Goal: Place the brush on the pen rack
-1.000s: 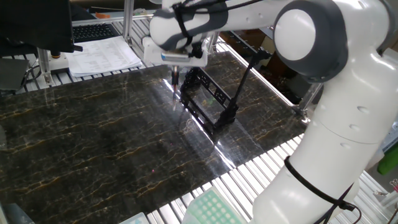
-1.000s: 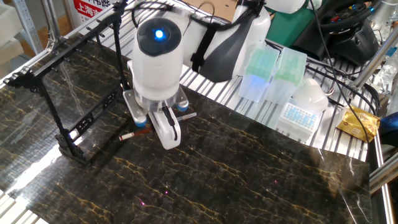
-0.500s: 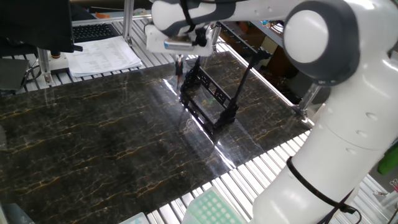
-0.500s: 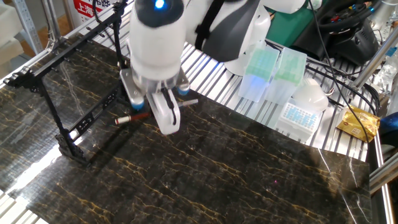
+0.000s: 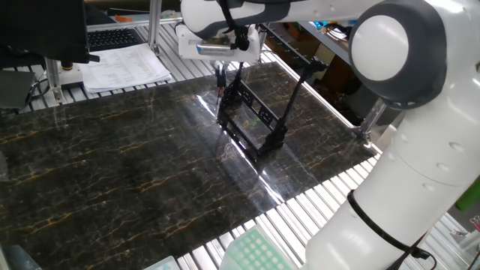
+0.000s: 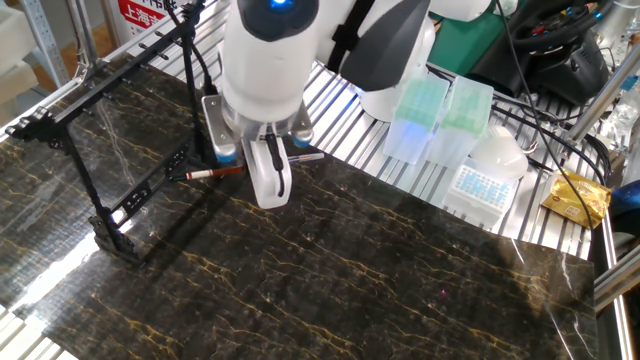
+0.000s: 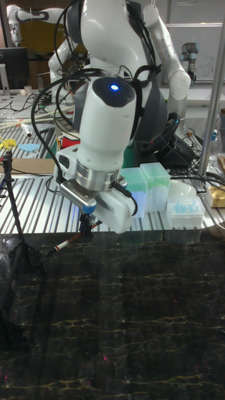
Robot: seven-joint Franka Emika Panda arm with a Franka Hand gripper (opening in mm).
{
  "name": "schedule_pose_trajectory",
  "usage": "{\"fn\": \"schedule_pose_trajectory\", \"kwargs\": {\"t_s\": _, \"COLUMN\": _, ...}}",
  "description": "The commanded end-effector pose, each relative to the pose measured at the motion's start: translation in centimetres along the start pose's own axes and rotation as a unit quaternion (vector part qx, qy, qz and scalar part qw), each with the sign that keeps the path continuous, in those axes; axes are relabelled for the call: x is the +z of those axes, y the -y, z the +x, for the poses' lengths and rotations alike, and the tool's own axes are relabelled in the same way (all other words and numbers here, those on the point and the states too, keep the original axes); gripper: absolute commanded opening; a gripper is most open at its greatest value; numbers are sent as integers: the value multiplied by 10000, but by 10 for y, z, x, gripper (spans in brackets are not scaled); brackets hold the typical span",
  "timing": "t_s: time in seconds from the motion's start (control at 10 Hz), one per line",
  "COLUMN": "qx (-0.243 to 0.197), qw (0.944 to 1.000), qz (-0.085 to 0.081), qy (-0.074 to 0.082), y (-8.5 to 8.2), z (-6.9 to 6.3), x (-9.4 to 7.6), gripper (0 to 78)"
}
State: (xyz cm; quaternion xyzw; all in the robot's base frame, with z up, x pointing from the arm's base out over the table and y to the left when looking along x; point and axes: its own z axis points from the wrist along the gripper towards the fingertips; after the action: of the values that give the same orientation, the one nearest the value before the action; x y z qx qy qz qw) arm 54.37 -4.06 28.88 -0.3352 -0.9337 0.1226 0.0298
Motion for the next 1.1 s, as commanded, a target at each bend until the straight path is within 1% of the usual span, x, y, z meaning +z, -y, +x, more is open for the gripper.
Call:
{"fn": "schedule_pose_trajectory", "kwargs": {"t_s": 0.1, "qx": 406, "qw": 9991, "qz": 17, "qy": 141, "y": 0, "z": 0, "x": -1, "gripper": 12}}
{"fn": "schedule_pose_trajectory", "kwargs": {"t_s": 0.2, "qx": 452, "qw": 9988, "qz": 18, "qy": 162, "y": 0, "z": 0, "x": -1, "gripper": 12}}
{"fn": "schedule_pose_trajectory", "kwargs": {"t_s": 0.3, "qx": 617, "qw": 9973, "qz": 170, "qy": 359, "y": 0, "z": 0, "x": -1, "gripper": 12}}
{"fn": "schedule_pose_trajectory", "kwargs": {"t_s": 0.4, "qx": 709, "qw": 9958, "qz": 312, "qy": 489, "y": 0, "z": 0, "x": -1, "gripper": 12}}
{"fn": "schedule_pose_trajectory", "kwargs": {"t_s": 0.5, "qx": 780, "qw": 9952, "qz": 337, "qy": 481, "y": 4, "z": -1, "x": -5, "gripper": 12}}
{"fn": "schedule_pose_trajectory", "kwargs": {"t_s": 0.6, "qx": 776, "qw": 9955, "qz": 358, "qy": 412, "y": 13, "z": -3, "x": -14, "gripper": 12}}
{"fn": "schedule_pose_trajectory", "kwargs": {"t_s": 0.7, "qx": 782, "qw": 9956, "qz": 353, "qy": 369, "y": 18, "z": -5, "x": -20, "gripper": 12}}
{"fn": "schedule_pose_trajectory", "kwargs": {"t_s": 0.8, "qx": 837, "qw": 9958, "qz": 277, "qy": 265, "y": 24, "z": -4, "x": -28, "gripper": 12}}
{"fn": "schedule_pose_trajectory", "kwargs": {"t_s": 0.9, "qx": 839, "qw": 9958, "qz": 275, "qy": 261, "y": 24, "z": -4, "x": -28, "gripper": 12}}
{"fn": "schedule_pose_trajectory", "kwargs": {"t_s": 1.0, "qx": 910, "qw": 9951, "qz": 301, "qy": 241, "y": 29, "z": 1, "x": -39, "gripper": 12}}
{"fn": "schedule_pose_trajectory", "kwargs": {"t_s": 1.1, "qx": 910, "qw": 9951, "qz": 301, "qy": 241, "y": 29, "z": 1, "x": -39, "gripper": 12}}
